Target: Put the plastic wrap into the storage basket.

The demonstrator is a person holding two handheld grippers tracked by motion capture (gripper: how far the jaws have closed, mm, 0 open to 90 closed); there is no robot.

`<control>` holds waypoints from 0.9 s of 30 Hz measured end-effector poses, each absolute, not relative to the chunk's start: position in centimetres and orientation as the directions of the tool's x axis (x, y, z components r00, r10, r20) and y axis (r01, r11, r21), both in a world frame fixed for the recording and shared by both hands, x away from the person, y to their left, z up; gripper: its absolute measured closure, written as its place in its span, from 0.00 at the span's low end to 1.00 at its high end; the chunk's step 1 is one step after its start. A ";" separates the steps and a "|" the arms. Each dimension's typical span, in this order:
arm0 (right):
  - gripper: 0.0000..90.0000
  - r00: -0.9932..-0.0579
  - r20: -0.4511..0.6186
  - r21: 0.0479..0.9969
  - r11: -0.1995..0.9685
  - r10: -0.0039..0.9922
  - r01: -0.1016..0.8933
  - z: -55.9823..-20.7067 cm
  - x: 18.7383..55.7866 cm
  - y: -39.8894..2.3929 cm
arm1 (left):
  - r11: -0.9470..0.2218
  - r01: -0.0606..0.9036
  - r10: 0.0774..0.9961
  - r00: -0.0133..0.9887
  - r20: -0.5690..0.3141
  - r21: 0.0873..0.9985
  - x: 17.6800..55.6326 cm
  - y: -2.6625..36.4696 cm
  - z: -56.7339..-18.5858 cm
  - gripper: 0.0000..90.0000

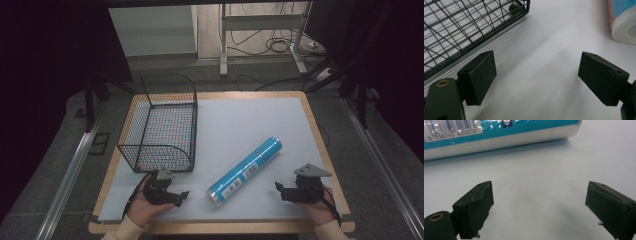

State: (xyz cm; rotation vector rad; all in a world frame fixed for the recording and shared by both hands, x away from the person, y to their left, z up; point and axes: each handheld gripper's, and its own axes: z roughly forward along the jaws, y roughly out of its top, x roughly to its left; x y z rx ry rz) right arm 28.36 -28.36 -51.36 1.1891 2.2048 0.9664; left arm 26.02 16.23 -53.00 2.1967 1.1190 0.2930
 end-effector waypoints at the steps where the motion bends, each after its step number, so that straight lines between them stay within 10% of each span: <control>1: 0.11 -0.532 -0.062 0.760 0.385 0.845 0.524 -51.3 28.3 -28.5 | -0.433 0.641 0.785 0.614 -0.084 0.633 26.1 16.2 -53.0 0.16; 27: 0.14 -0.549 -0.067 0.762 0.399 0.833 0.511 -51.0 27.4 -29.3 | -0.425 0.605 0.759 0.644 -0.099 0.673 25.7 15.1 -49.5 0.23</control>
